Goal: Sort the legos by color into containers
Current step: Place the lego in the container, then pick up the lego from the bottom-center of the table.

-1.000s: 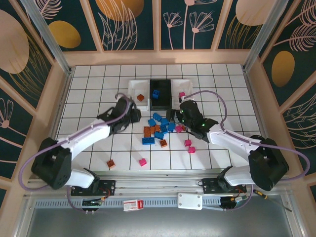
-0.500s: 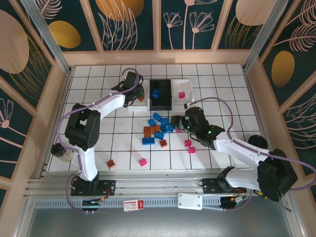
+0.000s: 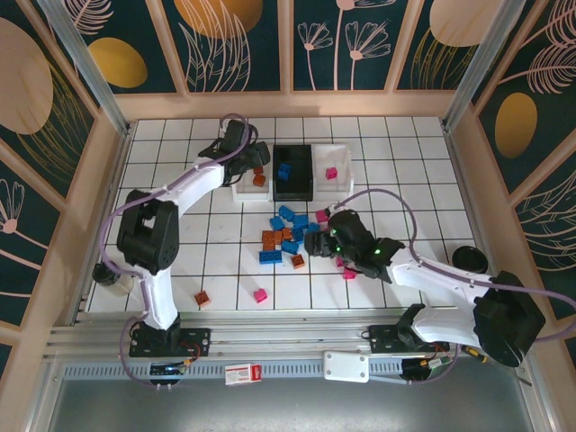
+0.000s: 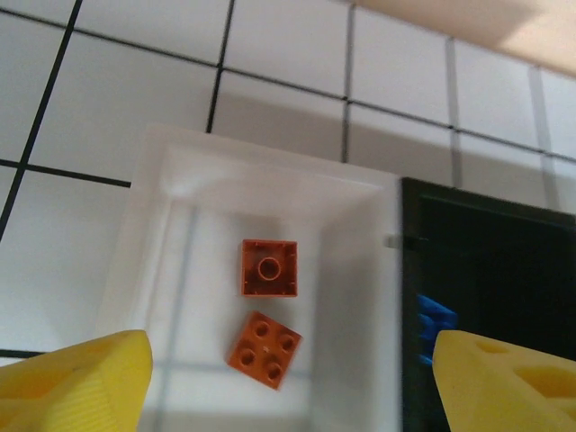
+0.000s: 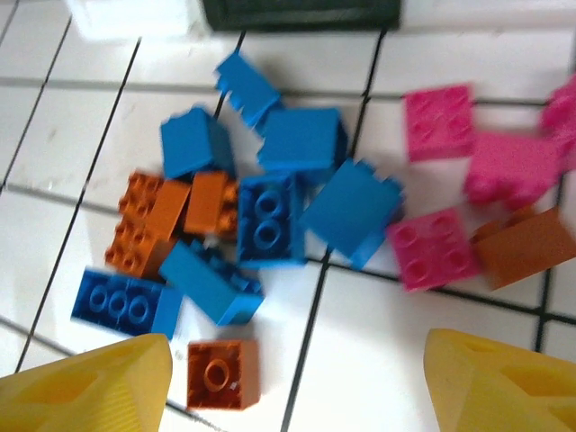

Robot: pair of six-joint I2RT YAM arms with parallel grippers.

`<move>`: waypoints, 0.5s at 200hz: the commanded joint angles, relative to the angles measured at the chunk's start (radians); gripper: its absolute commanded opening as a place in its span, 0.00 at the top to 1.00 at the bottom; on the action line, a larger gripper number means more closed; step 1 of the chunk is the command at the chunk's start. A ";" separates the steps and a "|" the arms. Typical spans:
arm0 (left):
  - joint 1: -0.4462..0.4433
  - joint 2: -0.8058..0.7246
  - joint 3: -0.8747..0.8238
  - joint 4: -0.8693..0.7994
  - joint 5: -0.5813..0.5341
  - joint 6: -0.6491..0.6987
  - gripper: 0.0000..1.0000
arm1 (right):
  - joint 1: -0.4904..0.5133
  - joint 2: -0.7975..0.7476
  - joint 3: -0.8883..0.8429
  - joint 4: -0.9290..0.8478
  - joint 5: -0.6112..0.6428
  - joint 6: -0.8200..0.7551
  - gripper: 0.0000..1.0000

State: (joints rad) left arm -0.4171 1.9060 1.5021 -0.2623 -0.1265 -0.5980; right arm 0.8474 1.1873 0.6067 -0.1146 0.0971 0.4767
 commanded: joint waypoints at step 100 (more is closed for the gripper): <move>-0.001 -0.740 -0.699 0.132 0.113 -0.109 0.01 | 0.157 0.362 0.151 0.006 0.029 -0.073 0.28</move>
State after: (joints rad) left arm -0.4179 1.2430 0.8661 -0.1120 -0.0002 -0.6868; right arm 0.9970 1.5101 0.7288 -0.1207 0.1081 0.4240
